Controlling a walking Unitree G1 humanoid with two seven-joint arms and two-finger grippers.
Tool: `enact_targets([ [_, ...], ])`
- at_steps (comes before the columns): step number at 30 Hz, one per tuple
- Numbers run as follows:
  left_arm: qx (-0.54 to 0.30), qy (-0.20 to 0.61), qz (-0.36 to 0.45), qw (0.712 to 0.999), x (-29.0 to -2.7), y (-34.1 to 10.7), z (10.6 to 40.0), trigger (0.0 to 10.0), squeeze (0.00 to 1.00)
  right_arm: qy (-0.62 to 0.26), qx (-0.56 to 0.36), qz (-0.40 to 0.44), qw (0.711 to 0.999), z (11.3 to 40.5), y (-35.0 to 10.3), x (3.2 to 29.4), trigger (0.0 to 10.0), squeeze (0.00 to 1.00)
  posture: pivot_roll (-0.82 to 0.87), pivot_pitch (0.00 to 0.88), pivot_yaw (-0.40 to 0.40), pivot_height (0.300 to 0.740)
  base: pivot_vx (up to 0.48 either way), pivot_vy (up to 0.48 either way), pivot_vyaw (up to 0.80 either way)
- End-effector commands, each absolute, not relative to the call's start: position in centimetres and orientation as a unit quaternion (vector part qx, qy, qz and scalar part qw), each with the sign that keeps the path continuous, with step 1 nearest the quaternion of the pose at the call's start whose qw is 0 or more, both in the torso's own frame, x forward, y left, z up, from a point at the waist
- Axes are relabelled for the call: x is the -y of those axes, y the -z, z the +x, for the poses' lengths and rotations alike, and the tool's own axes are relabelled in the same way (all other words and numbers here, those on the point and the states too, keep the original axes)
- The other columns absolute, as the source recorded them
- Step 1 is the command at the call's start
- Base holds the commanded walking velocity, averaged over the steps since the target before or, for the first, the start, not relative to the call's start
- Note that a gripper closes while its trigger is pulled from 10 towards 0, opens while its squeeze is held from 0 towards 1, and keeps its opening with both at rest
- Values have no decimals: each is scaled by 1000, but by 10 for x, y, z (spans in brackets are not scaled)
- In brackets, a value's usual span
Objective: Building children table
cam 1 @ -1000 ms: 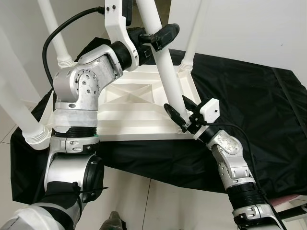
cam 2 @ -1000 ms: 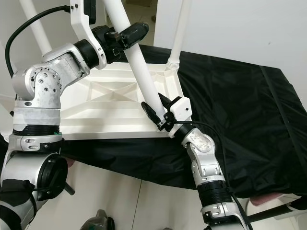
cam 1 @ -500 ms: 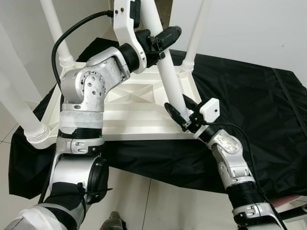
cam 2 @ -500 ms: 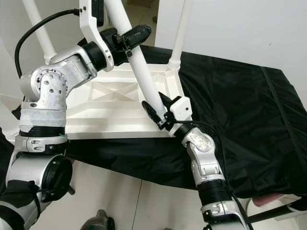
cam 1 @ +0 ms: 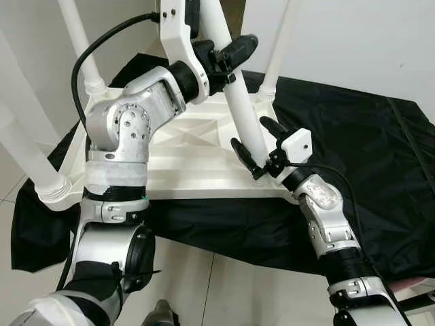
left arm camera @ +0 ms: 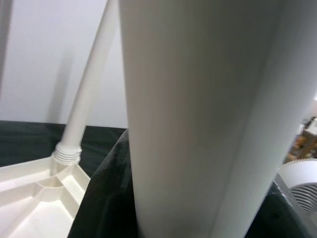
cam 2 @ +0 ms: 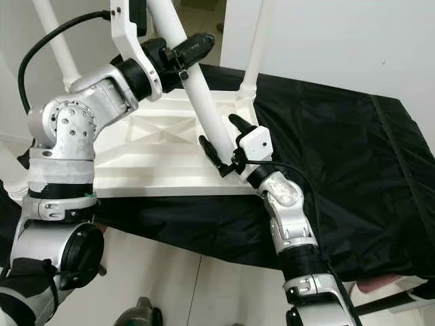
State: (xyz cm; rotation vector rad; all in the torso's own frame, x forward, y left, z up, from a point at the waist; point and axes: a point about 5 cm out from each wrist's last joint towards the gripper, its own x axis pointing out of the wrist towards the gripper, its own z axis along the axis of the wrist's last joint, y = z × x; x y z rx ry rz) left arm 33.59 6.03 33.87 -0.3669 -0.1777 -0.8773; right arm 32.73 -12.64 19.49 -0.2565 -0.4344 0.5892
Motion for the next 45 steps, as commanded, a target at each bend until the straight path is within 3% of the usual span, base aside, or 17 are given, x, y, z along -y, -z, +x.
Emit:
enact_targets([
  [1,104,444,-167,874,-52,-348,328,10000,0,-267,192,-139,934,333,-193,132,10000,1000,128,0,-35,740,0,0,0],
  [3,111,437,-160,878,-51,-350,327,10000,0,-256,185,-147,937,335,-193,132,10000,1000,129,0,-35,740,0,0,0],
  [4,132,428,-135,884,-46,-355,323,10000,0,-250,170,-160,940,339,-195,128,10000,0,128,0,-37,740,0,0,0],
  [9,173,397,-78,898,-33,-361,317,10000,0,-254,132,-181,941,344,-196,113,10000,0,133,0,-45,740,0,0,0],
  [20,197,377,-76,902,-14,-360,312,10000,0,-207,111,-193,953,353,-206,98,10000,0,127,6,-58,740,0,0,0],
  [40,211,377,-65,899,-4,-359,308,10000,0,-161,99,-212,959,358,-215,103,10000,0,128,8,-54,740,0,0,0],
  [41,211,377,-65,899,-4,-359,308,10000,0,-161,99,-216,958,358,-215,104,8471,0,128,8,-54,740,0,0,0],
  [43,211,377,-65,899,-4,-359,308,10000,0,-161,99,-216,958,358,-215,104,8471,0,128,8,-54,740,0,0,0],
  [44,212,377,-65,899,-3,-359,308,10000,0,-160,101,-219,957,358,-215,104,6667,0,128,7,-55,740,0,0,0],
  [45,211,378,-65,899,-3,-359,308,10000,0,-163,104,-223,955,358,-216,104,2510,0,128,7,-55,740,0,0,0],
])
